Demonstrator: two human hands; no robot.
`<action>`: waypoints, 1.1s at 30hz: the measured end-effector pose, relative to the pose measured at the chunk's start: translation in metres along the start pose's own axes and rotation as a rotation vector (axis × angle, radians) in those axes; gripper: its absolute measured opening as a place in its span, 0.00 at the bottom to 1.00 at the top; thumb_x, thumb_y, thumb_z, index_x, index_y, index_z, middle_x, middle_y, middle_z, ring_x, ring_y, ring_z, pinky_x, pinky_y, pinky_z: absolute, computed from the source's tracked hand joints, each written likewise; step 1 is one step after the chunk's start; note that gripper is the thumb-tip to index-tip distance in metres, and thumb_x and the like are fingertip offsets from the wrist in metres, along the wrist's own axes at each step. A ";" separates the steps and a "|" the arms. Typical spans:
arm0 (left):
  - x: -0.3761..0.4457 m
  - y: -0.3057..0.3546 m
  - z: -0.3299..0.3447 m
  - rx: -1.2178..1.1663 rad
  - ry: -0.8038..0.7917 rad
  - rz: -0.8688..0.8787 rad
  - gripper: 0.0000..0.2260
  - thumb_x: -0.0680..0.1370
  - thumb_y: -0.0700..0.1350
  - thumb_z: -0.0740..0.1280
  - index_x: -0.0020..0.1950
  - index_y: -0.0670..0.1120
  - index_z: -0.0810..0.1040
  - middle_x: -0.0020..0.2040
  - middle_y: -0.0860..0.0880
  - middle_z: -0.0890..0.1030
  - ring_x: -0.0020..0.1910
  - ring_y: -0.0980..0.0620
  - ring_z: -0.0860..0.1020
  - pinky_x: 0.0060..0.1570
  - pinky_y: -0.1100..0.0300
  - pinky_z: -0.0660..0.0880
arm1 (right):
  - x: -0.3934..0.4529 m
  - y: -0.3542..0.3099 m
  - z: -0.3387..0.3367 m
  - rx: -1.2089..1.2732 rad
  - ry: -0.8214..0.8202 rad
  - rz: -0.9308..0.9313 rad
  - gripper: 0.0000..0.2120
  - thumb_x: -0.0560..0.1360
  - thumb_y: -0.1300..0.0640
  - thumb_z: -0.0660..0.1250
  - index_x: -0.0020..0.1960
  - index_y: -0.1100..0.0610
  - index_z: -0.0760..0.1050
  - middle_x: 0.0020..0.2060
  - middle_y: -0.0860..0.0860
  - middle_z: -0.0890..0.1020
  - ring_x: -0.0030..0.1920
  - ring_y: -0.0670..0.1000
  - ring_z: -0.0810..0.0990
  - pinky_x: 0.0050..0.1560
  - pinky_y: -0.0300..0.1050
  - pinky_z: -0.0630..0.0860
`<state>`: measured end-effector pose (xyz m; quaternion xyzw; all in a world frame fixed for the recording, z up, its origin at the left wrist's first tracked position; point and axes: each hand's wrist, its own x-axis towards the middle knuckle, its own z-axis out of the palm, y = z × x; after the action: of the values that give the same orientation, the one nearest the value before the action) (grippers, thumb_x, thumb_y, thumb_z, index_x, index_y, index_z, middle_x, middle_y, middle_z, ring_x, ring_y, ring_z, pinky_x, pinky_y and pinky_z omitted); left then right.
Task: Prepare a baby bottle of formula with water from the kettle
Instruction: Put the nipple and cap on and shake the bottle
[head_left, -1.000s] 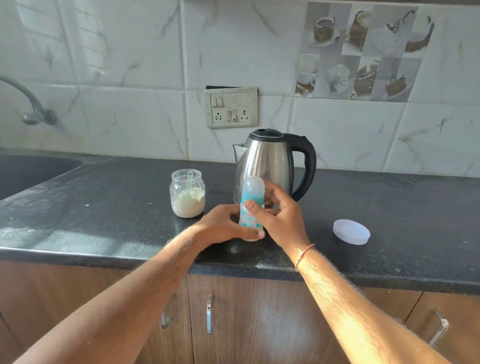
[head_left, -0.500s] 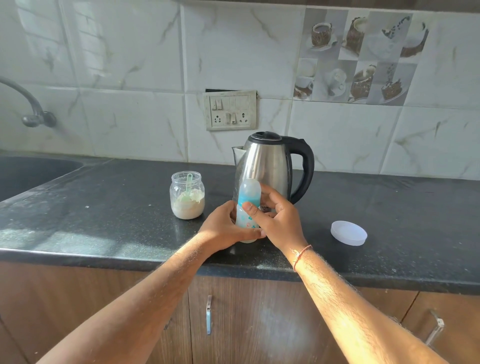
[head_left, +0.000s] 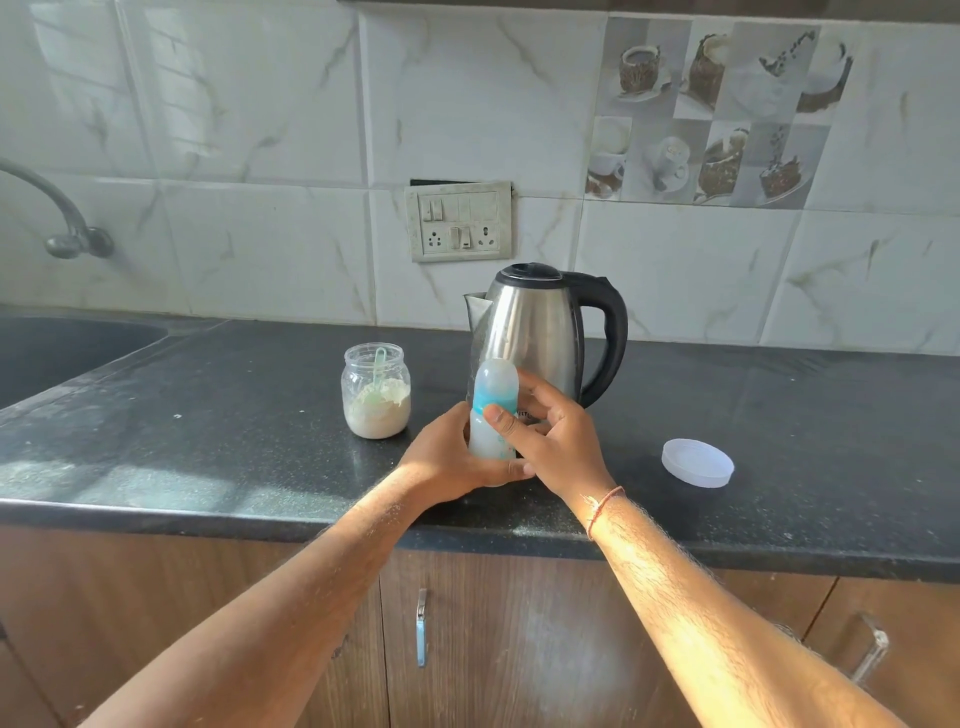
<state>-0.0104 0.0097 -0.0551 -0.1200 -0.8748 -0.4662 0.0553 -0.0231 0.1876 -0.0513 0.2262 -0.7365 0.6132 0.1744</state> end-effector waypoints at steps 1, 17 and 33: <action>-0.001 0.000 -0.002 -0.023 -0.054 0.005 0.36 0.64 0.72 0.84 0.66 0.58 0.80 0.56 0.57 0.89 0.56 0.56 0.88 0.60 0.47 0.86 | 0.000 0.000 0.000 0.011 -0.002 0.003 0.27 0.77 0.46 0.80 0.75 0.47 0.80 0.63 0.43 0.88 0.60 0.45 0.87 0.58 0.45 0.87; -0.002 0.002 -0.003 0.078 -0.008 -0.022 0.39 0.59 0.71 0.86 0.64 0.57 0.81 0.54 0.55 0.89 0.53 0.54 0.88 0.59 0.47 0.86 | 0.001 0.000 -0.003 0.028 0.004 0.005 0.25 0.76 0.45 0.81 0.72 0.45 0.82 0.60 0.43 0.89 0.60 0.48 0.87 0.57 0.54 0.87; -0.002 -0.001 -0.009 -0.018 -0.081 0.024 0.26 0.69 0.51 0.88 0.64 0.55 0.84 0.54 0.55 0.90 0.55 0.55 0.88 0.64 0.52 0.84 | 0.003 0.004 -0.003 0.035 0.017 0.001 0.27 0.76 0.43 0.80 0.73 0.45 0.81 0.61 0.43 0.89 0.59 0.50 0.88 0.56 0.55 0.88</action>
<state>-0.0091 0.0017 -0.0513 -0.1497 -0.8704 -0.4683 0.0245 -0.0274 0.1913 -0.0524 0.2236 -0.7244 0.6278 0.1763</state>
